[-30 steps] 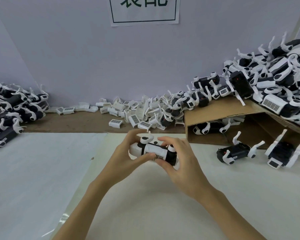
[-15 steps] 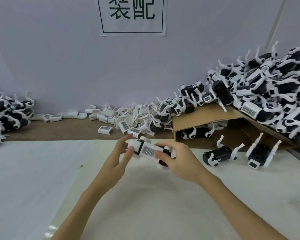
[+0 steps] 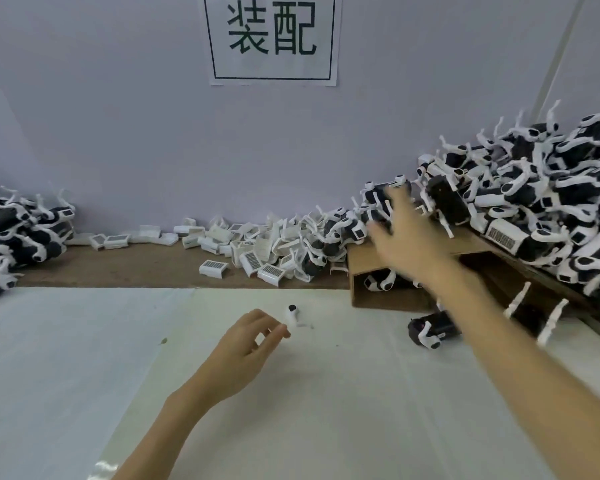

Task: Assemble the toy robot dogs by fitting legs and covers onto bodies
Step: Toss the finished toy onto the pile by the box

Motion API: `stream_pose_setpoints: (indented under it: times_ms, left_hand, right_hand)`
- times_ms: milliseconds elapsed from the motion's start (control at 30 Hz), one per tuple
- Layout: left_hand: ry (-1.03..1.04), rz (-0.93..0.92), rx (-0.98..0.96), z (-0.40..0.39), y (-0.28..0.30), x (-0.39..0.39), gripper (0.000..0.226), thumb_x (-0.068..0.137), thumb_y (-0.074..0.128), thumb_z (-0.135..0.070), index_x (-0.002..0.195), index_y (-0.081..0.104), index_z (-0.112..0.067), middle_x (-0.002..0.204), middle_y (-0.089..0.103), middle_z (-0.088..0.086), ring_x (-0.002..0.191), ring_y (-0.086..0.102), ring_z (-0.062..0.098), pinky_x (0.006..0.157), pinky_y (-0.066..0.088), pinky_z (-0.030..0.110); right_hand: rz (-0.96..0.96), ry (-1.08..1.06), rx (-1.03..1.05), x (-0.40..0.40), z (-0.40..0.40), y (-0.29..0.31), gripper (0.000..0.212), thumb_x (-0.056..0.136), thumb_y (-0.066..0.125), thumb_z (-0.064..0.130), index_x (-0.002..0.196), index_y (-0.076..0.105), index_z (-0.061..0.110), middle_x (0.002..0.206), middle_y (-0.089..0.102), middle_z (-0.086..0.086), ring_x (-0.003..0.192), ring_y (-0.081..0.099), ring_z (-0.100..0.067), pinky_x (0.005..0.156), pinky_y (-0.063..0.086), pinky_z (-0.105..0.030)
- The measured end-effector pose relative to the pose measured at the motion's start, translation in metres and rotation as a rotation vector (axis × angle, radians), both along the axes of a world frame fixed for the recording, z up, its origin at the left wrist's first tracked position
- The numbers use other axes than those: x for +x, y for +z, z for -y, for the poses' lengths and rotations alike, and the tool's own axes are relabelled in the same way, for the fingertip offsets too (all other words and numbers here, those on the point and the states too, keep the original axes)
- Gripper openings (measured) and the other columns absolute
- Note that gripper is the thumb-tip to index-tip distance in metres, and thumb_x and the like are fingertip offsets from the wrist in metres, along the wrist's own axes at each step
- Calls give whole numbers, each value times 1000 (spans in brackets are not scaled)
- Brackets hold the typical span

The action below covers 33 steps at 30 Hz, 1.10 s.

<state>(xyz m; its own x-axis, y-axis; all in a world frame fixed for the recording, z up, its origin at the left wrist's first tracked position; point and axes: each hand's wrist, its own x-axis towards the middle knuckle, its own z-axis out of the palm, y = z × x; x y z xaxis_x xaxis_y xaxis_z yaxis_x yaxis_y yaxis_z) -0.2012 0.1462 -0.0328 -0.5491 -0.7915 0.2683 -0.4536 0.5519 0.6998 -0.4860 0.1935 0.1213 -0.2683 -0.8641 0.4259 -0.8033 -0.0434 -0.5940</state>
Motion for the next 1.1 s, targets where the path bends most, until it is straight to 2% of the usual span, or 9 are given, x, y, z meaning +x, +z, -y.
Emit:
stream_pose_setpoints:
  times_ms: [33, 100, 133, 200, 433, 567, 800, 933, 1100]
  left_hand:
    - [-17, 32, -22, 0, -1, 1, 29, 110, 49, -41, 107, 77, -33, 112, 62, -13, 105, 61, 5, 86, 49, 17]
    - [-35, 63, -50, 0, -3, 2, 28, 110, 51, -40, 106, 77, -31, 109, 62, -14, 102, 61, 6, 84, 47, 15]
    - [-32, 67, -61, 1, -4, 3, 27, 110, 52, -38, 105, 77, -29, 107, 62, -13, 100, 61, 6, 82, 47, 14]
    - [5, 74, -96, 3, -5, 5, 23, 110, 56, -32, 107, 77, -24, 103, 63, -12, 96, 60, 5, 79, 47, 15]
    - [371, 45, -68, 33, -6, 26, 22, 108, 55, -18, 110, 76, -18, 109, 70, -3, 92, 63, 10, 85, 50, 28]
    - [634, 56, 29, 75, 9, 72, 24, 108, 52, -21, 112, 72, -9, 113, 72, 4, 106, 66, 24, 87, 53, 35]
    - [1051, 661, -84, 156, 46, 227, 36, 99, 56, -13, 134, 57, -4, 149, 41, 18, 141, 38, 39, 111, 41, 49]
    - [1257, 691, 52, 185, 44, 301, 51, 99, 59, -19, 150, 54, -14, 168, 25, 17, 155, 22, 44, 126, 25, 55]
    - [1295, 700, 175, 214, 29, 345, 52, 102, 59, -28, 149, 53, -6, 165, 36, 16, 156, 23, 43, 128, 22, 49]
  right_hand:
    - [13, 66, 18, 20, -6, -26, 57, 106, 57, 23, 156, 29, 20, 158, 43, -16, 113, 57, -14, 109, 44, -47]
    - [-5, 175, 55, 59, -13, -73, 55, 107, 54, 20, 157, 32, 23, 170, 26, -8, 132, 49, -6, 118, 35, -37]
    - [-22, 215, 71, 74, -13, -93, 54, 108, 53, 19, 157, 32, 23, 174, 15, -2, 146, 40, -10, 119, 30, -32]
    - [-14, 268, 118, 99, -8, -125, 50, 108, 50, 17, 155, 34, 23, 175, 10, 4, 147, 42, -20, 115, 38, -33]
    - [-61, 327, 145, 151, 32, -163, 50, 108, 46, 11, 156, 34, 17, 162, 42, -4, 132, 55, -25, 102, 47, -38]
    - [-110, 261, 58, 167, 50, -166, 47, 105, 46, 7, 150, 39, 18, 146, 58, -8, 109, 63, -33, 81, 49, -41]
    - [-154, 324, 19, 169, 49, -172, 46, 102, 54, 8, 146, 49, 18, 145, 61, 1, 112, 68, -29, 79, 46, -33]
    - [-205, 361, 23, 171, 58, -176, 45, 100, 58, 10, 144, 51, 17, 152, 56, 1, 109, 69, -30, 81, 51, -35]
    - [-148, 307, 57, 170, 64, -177, 45, 104, 52, 20, 148, 45, 24, 155, 51, 6, 118, 64, -27, 84, 42, -30]
